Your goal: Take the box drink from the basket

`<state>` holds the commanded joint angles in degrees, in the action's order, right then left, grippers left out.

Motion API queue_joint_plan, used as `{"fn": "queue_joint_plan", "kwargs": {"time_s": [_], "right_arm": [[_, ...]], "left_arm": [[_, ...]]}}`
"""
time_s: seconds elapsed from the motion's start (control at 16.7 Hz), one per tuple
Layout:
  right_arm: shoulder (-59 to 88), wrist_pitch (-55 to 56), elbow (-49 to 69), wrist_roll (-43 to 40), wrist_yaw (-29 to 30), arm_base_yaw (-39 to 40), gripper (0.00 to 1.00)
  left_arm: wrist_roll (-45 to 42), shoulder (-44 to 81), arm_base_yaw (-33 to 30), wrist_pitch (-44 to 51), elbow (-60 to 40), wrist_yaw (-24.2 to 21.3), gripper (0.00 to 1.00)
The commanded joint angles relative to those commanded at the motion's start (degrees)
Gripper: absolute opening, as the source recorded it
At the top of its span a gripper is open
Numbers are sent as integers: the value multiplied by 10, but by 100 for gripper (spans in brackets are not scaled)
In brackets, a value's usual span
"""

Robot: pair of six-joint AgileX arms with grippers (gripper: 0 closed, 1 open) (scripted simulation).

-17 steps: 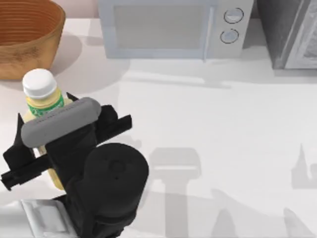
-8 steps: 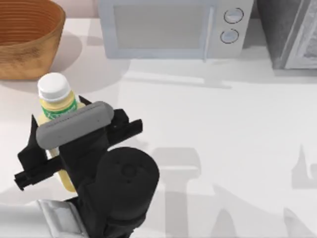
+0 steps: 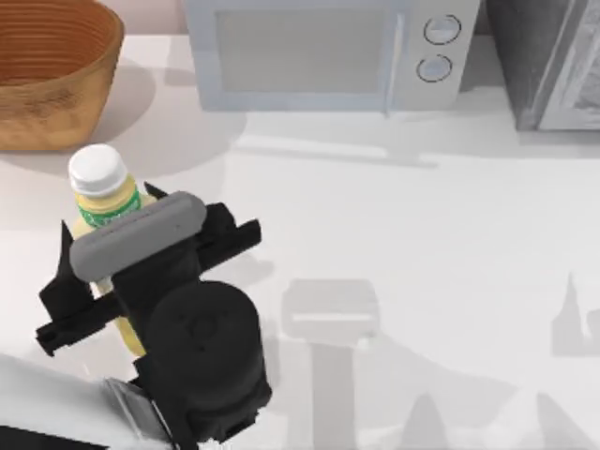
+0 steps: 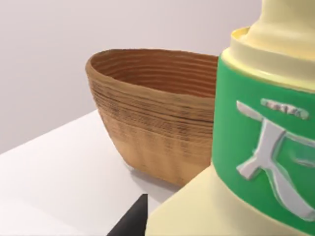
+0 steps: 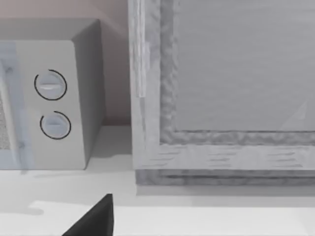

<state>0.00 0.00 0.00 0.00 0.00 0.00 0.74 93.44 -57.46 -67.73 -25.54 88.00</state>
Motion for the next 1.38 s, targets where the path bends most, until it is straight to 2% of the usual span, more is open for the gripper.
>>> {"fn": "queue_joint_plan", "kwargs": {"time_s": [0.18, 0.36, 0.54, 0.78, 1.38], "right_arm": [[0, 0, 0, 0, 0, 0, 100], [0, 0, 0, 0, 0, 0, 100], [0, 0, 0, 0, 0, 0, 100], [0, 0, 0, 0, 0, 0, 100], [0, 0, 0, 0, 0, 0, 100]], "left_arm": [[-63, 45, 24, -145, 21, -18, 0], [-114, 79, 45, -238, 39, -35, 0], [-139, 94, 56, -277, 48, -45, 0], [-140, 95, 56, -279, 48, -45, 0], [-140, 95, 56, -279, 48, -45, 75]]}}
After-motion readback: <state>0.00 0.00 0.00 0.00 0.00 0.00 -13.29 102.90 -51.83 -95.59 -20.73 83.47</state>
